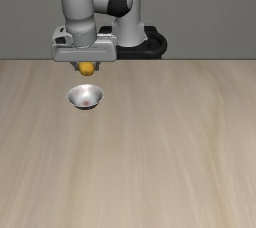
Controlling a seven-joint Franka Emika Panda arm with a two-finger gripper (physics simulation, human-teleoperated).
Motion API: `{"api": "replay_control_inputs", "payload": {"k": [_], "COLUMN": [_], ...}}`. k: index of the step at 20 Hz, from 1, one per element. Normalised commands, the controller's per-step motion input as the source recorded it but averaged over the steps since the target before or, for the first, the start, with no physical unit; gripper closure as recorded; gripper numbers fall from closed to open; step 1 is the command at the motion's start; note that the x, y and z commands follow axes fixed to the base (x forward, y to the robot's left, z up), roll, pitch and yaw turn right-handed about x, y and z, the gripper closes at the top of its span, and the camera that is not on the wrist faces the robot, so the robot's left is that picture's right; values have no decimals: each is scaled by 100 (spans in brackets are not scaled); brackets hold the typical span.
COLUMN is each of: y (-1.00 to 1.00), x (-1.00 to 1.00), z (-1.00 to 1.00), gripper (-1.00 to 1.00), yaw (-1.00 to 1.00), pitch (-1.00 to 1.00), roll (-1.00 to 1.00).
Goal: Pick the mango on the table and place it on the bowl
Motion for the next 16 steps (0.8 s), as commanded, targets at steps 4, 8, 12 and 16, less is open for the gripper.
{"api": "replay_control_inputs", "payload": {"k": [4, 8, 12, 16], "y": [-50, 0, 0, 0], "x": [25, 0, 0, 0], "z": [0, 0, 0, 0], "gripper": [-100, -100, -100, -100], "yaw": [0, 0, 0, 0], "pitch": [0, 0, 0, 0], "roll": [0, 0, 0, 0]}}
